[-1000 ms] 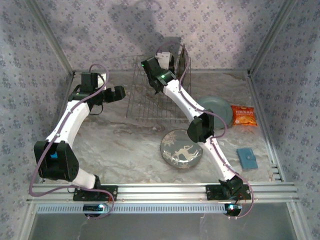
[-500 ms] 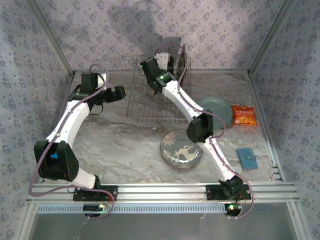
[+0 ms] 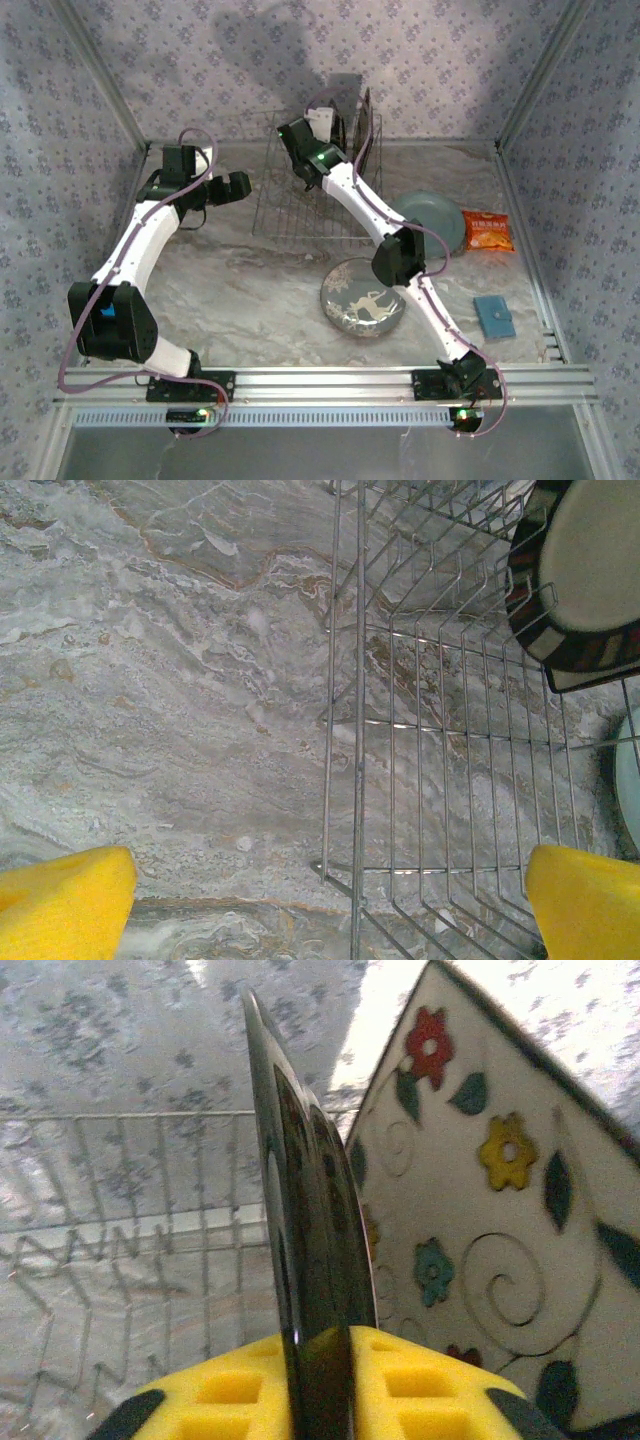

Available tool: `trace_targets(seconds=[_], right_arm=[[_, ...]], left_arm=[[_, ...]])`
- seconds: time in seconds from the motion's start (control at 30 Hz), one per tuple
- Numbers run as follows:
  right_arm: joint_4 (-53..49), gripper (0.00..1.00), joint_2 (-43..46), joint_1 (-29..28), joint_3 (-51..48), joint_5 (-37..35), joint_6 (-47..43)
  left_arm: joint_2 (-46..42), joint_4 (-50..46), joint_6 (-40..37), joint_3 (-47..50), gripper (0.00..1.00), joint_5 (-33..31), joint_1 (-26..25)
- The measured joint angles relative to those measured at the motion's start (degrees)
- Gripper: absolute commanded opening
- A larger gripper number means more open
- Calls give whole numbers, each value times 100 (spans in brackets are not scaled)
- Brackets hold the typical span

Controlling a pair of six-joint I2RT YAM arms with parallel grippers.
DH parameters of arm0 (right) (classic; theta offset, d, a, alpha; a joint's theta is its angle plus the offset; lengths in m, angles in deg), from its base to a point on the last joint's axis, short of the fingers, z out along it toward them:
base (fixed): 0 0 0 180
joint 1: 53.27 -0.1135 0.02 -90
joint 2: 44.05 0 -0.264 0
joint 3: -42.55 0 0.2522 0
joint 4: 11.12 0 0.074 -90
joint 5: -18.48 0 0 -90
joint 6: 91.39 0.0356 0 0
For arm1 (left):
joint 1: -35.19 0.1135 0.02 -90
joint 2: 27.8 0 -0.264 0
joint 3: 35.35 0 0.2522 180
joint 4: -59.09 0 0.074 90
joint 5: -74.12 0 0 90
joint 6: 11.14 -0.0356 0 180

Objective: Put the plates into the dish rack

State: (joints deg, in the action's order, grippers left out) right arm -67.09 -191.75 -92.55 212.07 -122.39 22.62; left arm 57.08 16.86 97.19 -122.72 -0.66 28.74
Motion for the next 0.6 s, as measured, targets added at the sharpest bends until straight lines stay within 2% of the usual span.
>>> trace_targets(seconds=[0.37, 0.6], right_arm=[[223, 30, -39, -177, 0, 232, 42], [221, 38, -39, -98, 0, 238, 59]], left_arm=[[20, 0, 22, 0, 99, 2, 0], [68, -2, 22, 0, 99, 22, -2]])
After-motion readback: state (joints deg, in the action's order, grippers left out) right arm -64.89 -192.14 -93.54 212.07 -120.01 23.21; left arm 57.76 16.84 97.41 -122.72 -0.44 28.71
